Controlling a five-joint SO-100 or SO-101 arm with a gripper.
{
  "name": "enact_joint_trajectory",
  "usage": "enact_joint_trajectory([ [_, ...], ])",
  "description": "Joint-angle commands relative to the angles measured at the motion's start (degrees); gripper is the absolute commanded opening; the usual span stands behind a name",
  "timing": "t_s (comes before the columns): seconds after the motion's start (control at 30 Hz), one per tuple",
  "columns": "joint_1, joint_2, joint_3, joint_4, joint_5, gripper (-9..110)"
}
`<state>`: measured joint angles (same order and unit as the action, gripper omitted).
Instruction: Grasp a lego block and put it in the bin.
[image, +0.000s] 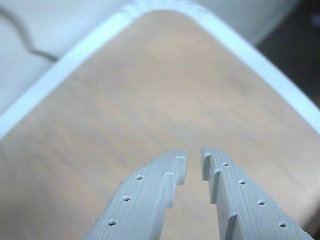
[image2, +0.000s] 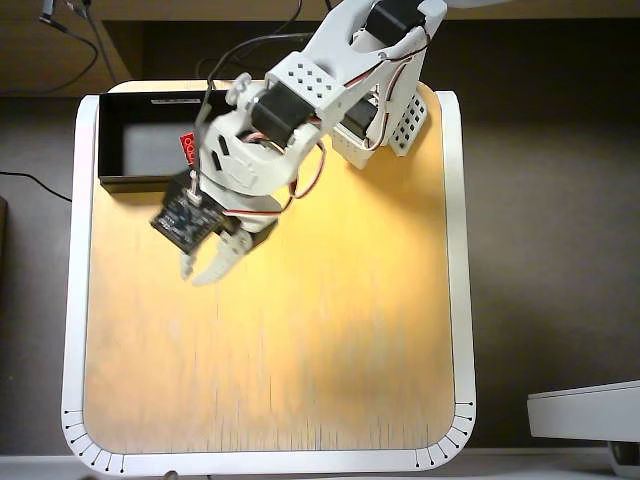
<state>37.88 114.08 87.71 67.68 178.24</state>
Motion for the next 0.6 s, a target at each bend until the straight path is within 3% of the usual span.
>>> enact_joint_trajectory([
  [0.0, -6.1, 4.1, -1.0, -2.1, 0.2, 0],
  [0.27, -12.9, 5.6, 1.0, -1.8, 1.8, 0],
  [0.57, -23.8, 18.4, 13.4, -1.8, 2.5, 0],
])
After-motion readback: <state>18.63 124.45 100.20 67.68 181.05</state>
